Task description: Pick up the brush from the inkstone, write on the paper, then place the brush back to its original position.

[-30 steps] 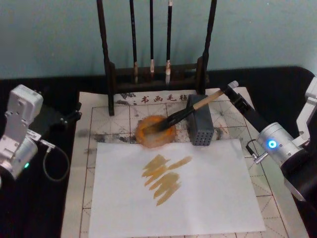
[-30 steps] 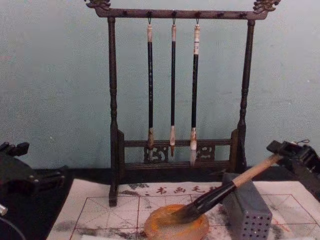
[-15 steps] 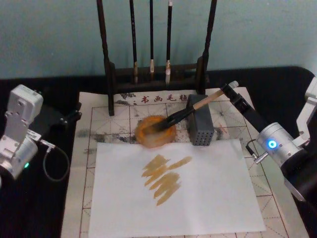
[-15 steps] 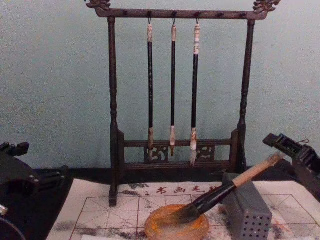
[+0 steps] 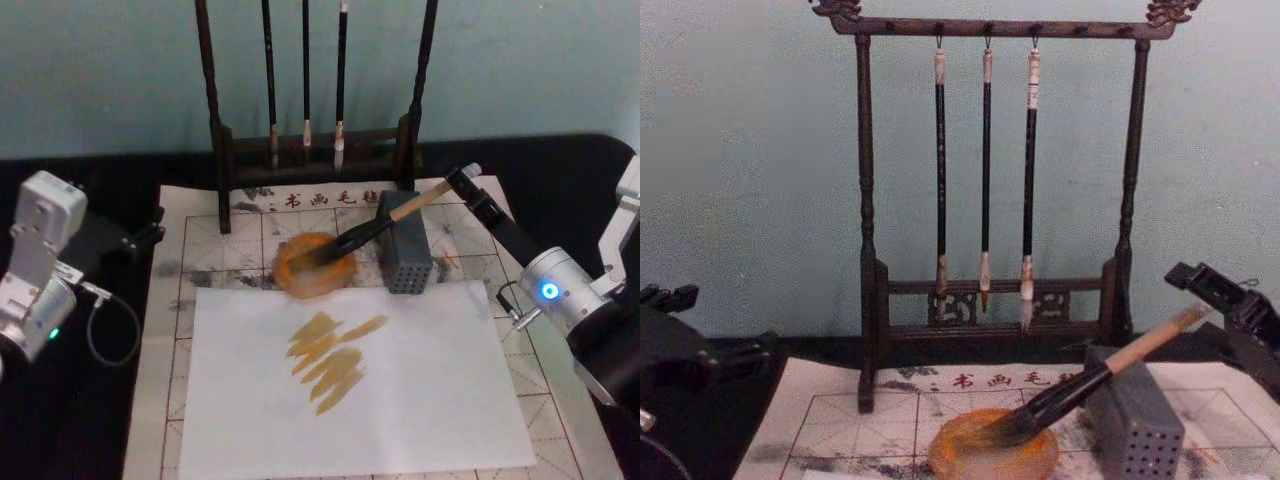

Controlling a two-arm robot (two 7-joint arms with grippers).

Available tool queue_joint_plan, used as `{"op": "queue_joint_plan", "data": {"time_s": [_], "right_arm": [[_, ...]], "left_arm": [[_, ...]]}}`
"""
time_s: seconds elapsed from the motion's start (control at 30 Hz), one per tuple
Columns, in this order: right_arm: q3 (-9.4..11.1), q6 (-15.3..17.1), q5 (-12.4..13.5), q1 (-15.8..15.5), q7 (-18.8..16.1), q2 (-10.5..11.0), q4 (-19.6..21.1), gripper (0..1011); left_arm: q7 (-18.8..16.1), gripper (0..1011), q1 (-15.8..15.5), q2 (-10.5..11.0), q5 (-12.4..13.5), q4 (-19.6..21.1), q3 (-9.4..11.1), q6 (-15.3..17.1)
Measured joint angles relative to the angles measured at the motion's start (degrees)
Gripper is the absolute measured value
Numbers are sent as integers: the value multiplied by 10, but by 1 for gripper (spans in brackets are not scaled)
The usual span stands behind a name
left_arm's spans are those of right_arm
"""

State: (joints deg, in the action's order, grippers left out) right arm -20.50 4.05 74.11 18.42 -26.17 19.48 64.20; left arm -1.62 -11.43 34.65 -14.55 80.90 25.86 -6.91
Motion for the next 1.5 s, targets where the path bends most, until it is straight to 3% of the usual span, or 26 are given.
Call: {"op": "queue_joint_plan", "data": {"time_s": [0.23, 0.33, 0.53, 0.8, 0.83, 0.97, 1.13, 1.23, 1.5], "right_arm": [[-2, 0, -3, -7, -6, 11, 15, 1002], [-7, -6, -18, -13, -3, 21, 28, 1002], [-20, -29, -75, -24, 13, 45, 52, 1002], [-39, -43, -174, -41, 40, 98, 88, 1002], [-39, -43, -174, -41, 40, 98, 88, 1002], [-45, -56, -222, -43, 67, 109, 95, 1002], [-49, -78, -272, -42, 112, 102, 89, 1002], [-54, -99, -312, -37, 150, 87, 76, 1003], [-59, -124, -364, -29, 197, 59, 53, 1003]], "left_arm": [[0, 1001, 0, 0, 0, 0, 0, 0], [0, 1001, 0, 0, 0, 0, 0, 0], [0, 1001, 0, 0, 0, 0, 0, 0], [0, 1001, 0, 0, 0, 0, 0, 0], [0, 1001, 0, 0, 0, 0, 0, 0], [0, 1001, 0, 0, 0, 0, 0, 0], [0, 1001, 0, 0, 0, 0, 0, 0], [0, 1001, 0, 0, 0, 0, 0, 0], [0, 1001, 0, 0, 0, 0, 0, 0]]}}
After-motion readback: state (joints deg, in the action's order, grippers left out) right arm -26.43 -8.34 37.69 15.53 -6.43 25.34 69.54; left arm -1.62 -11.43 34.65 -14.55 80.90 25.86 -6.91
